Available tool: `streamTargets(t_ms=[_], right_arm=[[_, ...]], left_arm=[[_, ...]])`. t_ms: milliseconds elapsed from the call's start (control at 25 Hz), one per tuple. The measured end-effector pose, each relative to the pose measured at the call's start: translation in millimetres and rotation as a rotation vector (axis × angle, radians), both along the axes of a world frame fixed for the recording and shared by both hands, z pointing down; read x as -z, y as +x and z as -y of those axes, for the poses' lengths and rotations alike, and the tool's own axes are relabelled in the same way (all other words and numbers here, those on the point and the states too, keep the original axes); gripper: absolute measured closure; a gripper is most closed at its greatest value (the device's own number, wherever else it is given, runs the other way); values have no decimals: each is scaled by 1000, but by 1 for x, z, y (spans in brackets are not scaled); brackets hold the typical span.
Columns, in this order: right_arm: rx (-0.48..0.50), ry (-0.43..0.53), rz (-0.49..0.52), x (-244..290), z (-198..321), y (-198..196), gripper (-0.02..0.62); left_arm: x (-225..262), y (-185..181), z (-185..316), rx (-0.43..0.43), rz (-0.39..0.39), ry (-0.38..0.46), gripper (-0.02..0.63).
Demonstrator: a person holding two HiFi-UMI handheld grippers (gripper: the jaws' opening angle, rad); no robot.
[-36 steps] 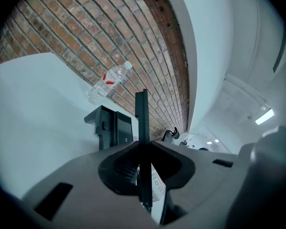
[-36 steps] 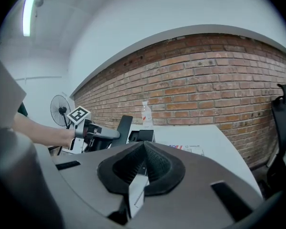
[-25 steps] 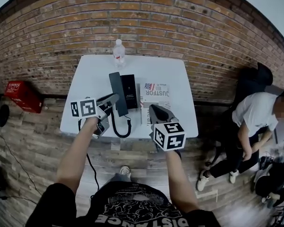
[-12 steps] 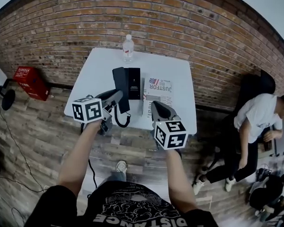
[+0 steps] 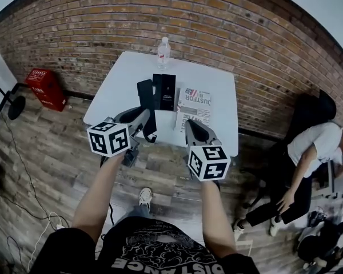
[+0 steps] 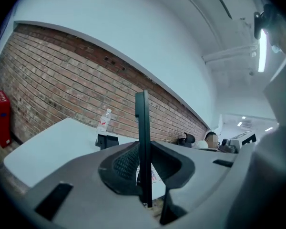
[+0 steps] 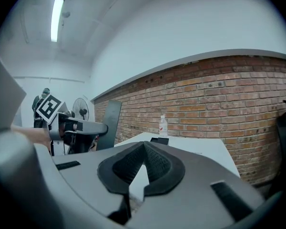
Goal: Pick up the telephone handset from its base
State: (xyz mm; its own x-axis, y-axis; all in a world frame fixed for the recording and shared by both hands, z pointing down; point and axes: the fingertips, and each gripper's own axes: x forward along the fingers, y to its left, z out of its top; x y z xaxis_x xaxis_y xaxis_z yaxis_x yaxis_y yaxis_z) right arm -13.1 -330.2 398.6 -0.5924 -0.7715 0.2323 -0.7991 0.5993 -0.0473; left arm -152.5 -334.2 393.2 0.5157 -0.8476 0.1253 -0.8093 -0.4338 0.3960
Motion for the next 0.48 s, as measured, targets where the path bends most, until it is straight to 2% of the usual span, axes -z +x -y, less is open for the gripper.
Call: streamTargets(t_ms=[200,480], right_arm=[[10,19,-7,3,-24,3,595],[1,23,-11,5,-41,7,597]], left_arm=[[-3,4,-28,30,56,17,534],[-6,12,-49,35,78,16,534]])
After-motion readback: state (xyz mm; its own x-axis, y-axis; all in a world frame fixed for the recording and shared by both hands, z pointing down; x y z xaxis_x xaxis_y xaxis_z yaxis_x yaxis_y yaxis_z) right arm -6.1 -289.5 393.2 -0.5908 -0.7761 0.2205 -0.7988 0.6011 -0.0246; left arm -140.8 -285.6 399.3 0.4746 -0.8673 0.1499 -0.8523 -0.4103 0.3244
